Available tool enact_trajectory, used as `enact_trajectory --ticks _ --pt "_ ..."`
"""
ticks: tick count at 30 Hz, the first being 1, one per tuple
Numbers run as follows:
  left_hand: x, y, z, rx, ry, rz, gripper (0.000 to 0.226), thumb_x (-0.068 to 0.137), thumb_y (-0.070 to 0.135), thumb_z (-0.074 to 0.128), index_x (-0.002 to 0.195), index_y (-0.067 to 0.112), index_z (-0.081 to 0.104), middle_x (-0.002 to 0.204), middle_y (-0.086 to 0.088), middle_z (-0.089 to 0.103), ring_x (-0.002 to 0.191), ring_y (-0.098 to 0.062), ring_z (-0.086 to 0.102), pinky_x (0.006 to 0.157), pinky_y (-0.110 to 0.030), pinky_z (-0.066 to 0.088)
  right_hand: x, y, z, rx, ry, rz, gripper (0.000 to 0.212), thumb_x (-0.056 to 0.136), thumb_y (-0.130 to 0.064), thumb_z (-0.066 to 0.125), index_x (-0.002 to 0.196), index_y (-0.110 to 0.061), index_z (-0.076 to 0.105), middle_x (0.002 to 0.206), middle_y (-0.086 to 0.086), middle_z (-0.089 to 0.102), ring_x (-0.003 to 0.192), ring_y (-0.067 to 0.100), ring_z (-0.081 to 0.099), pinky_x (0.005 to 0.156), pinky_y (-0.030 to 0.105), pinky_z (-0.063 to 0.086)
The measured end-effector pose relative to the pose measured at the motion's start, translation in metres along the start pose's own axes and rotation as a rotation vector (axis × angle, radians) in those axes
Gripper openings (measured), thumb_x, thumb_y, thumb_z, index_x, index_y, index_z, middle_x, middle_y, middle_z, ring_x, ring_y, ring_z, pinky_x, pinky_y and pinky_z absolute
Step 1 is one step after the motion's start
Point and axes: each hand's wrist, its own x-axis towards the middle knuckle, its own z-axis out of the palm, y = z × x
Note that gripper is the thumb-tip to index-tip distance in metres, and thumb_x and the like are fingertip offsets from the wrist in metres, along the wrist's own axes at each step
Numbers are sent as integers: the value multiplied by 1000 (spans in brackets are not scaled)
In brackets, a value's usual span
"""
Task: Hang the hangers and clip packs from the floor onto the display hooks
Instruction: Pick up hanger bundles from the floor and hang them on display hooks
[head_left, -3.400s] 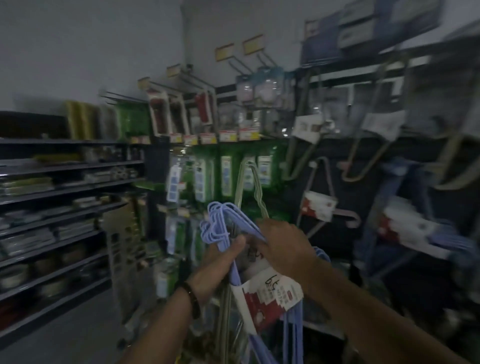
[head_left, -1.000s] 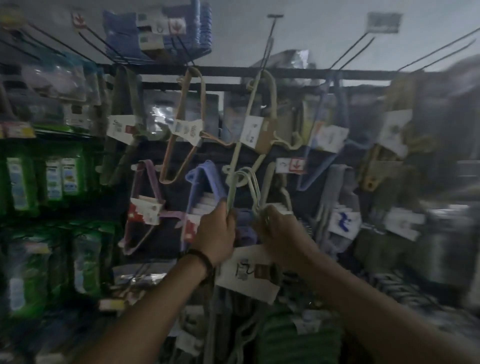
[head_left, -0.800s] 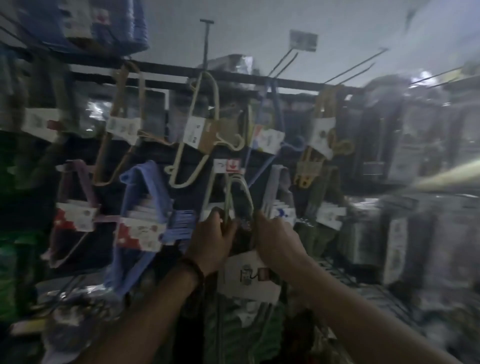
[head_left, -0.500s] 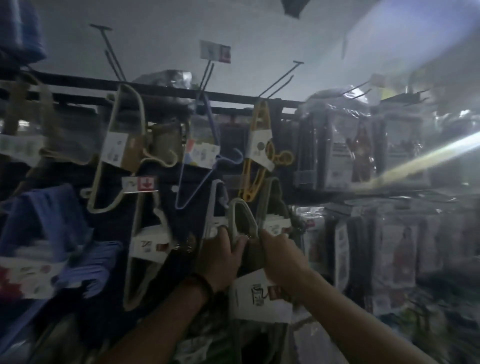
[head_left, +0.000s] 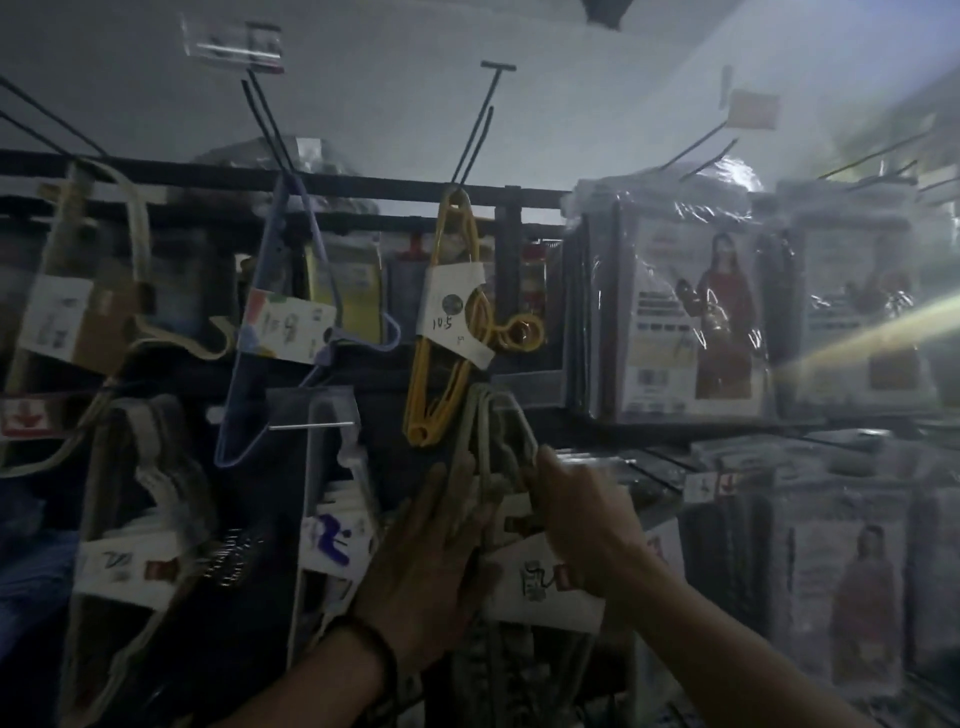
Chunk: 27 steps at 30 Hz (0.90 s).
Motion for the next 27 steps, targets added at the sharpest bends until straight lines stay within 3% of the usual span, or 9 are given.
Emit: enact_trajectory --ticks 3,8,10,12,17,21,27 --pt "10 -4 16 77 75 59 77 105 65 33 167 29 3 175 -1 -9 161 -29 -8 126 -52 15 1 8 3 0 65 -22 29 103 -36 57 113 -29 31 76 -5 55 52 6 52 42 20 38" --pt "25 -7 33 171 102 108 82 103 65 39 167 24 9 176 -5 -1 162 -30 1 124 -50 8 1 17 9 -1 109 9 24 107 -34 52 119 -25 34 81 -3 60 56 10 59 51 29 57" --pt "25 -8 34 185 72 77 83 103 67 37 167 24 7 175 -5 -2 162 -30 0 123 -51 8 5 16 14 -4 92 1 22 107 -32 50 121 -24 35 81 -2 60 54 11 56 47 28 51" --pt "25 -9 32 182 54 52 83 103 68 35 167 24 5 175 -5 -5 162 -29 -2 123 -51 8 11 13 19 -1 100 -2 15 107 -33 44 117 -25 37 77 -3 57 50 10 47 42 25 36" --pt "26 -10 25 160 43 61 85 103 66 40 167 25 2 175 -4 -8 162 -27 -4 126 -55 22 14 13 29 241 119 -38 23 111 -43 33 118 -25 44 78 0 62 59 17 62 53 39 58" --pt "19 -1 26 71 17 94 89 102 65 46 167 25 -1 175 -3 -13 162 -24 -5 124 -55 25 8 18 31 190 210 -12 23 111 -45 35 107 -25 47 67 -4 53 50 10 52 46 28 47" --pt "28 14 34 -42 -14 35 94 98 73 39 163 35 -18 169 12 -30 158 -8 -19 129 -48 14 16 27 35 169 74 48 18 108 -39 42 92 -34 44 64 -4 54 48 6 53 43 22 42"
